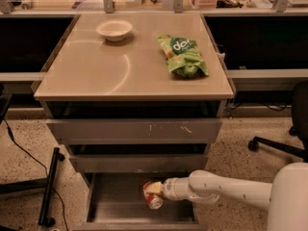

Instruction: Place coke can into bottom drawer

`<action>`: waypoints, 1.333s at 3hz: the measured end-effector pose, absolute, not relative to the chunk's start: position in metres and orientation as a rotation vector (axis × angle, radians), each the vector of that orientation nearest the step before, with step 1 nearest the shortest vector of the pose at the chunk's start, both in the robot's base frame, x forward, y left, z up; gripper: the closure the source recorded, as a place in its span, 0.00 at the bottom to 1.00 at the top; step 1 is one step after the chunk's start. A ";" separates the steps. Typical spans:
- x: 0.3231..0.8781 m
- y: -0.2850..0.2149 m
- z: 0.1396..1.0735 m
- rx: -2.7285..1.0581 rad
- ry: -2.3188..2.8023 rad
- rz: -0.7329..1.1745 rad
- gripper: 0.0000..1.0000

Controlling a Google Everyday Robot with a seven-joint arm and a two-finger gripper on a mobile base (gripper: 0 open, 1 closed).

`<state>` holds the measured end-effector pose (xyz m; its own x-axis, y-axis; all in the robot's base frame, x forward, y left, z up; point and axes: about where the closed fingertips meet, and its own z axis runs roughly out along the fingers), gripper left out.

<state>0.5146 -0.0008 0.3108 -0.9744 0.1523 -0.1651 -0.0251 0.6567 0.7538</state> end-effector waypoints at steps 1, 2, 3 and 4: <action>0.526 -0.006 0.289 0.147 2.624 1.227 1.00; 0.543 -0.012 0.268 0.198 2.609 1.237 1.00; 0.554 -0.019 0.253 0.247 2.604 1.232 1.00; 0.563 -0.031 0.232 0.344 2.613 1.212 1.00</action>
Offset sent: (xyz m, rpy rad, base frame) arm 0.0526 -0.0238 -0.0661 0.0474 -0.0014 -0.1176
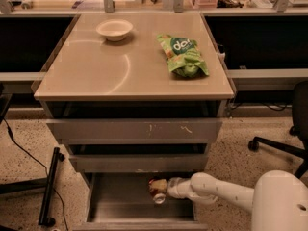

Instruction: Place coke can into bottom drawer

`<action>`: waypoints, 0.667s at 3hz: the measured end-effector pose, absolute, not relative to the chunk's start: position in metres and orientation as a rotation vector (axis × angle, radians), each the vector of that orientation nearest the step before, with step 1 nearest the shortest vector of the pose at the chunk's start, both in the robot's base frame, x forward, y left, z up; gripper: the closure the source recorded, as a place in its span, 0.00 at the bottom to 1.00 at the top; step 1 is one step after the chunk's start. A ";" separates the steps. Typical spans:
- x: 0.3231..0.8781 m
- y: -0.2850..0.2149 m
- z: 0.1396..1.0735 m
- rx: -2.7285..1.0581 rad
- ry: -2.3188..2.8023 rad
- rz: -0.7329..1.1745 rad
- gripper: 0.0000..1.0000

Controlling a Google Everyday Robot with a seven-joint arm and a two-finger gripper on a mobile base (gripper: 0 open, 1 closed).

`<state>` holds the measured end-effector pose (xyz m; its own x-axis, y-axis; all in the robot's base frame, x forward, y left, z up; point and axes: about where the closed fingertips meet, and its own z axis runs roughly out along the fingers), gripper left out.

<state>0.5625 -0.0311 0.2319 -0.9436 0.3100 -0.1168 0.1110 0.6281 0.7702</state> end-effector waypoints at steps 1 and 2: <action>0.560 -0.028 0.229 0.341 2.627 1.206 1.00; 0.560 -0.027 0.208 0.397 2.678 1.195 1.00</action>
Offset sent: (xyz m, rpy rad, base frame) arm -0.0011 -0.0009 -0.0531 -0.0418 0.1521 -0.0280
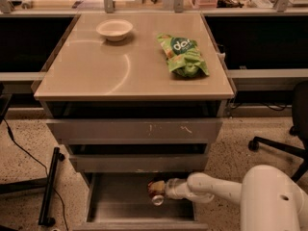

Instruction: Place coke can into bottom drawer

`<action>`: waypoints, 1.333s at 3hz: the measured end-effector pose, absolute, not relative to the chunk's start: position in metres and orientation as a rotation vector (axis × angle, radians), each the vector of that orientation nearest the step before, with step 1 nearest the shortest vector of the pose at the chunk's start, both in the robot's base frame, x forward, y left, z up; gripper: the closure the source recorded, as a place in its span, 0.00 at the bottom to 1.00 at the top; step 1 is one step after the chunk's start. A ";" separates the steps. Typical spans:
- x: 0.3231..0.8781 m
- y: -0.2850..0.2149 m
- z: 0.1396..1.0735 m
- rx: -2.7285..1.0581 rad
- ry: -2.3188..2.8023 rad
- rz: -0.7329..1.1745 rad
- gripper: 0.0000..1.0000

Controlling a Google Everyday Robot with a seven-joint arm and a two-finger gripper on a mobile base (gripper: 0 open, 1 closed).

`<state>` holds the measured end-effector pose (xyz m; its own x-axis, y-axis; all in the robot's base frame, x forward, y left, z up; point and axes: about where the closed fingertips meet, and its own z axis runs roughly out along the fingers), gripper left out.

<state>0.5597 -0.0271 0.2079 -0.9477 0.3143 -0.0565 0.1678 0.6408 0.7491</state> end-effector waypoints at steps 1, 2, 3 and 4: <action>0.561 -0.028 0.185 0.458 2.742 1.163 1.00; 0.561 -0.028 0.183 0.459 2.748 1.158 0.80; 0.561 -0.028 0.183 0.459 2.748 1.158 0.59; 0.561 -0.028 0.183 0.459 2.748 1.158 0.36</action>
Offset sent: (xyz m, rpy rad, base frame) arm 0.0008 -0.0010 -0.0195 -0.0210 0.0579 -0.0098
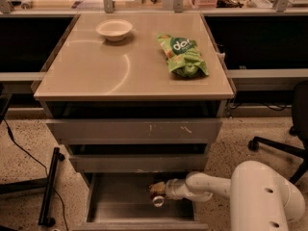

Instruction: Place coke can into bottom drawer

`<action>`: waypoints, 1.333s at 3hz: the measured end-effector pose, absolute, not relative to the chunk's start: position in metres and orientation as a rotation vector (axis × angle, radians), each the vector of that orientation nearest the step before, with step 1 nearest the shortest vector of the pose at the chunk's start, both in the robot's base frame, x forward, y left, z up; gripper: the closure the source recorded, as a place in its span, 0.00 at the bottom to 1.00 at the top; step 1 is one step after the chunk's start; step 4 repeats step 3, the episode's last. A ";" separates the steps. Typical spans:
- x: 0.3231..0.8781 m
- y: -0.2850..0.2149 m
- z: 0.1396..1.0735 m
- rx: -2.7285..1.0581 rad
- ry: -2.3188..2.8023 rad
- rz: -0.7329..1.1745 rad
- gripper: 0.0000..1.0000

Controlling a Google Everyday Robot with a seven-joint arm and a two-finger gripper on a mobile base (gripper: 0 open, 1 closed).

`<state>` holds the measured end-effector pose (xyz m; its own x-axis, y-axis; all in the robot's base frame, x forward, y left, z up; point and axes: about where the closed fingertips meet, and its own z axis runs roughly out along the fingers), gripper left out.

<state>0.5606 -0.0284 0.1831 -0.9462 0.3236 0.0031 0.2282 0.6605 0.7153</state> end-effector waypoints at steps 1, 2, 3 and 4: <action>0.561 -0.028 0.183 0.459 2.748 1.158 0.13; 0.560 -0.028 0.183 0.459 2.748 1.158 0.00; 0.560 -0.028 0.183 0.459 2.748 1.158 0.00; 0.560 -0.028 0.183 0.459 2.748 1.158 0.00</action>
Offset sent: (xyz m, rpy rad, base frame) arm 0.0000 0.0000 0.0000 0.0000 0.0000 0.0000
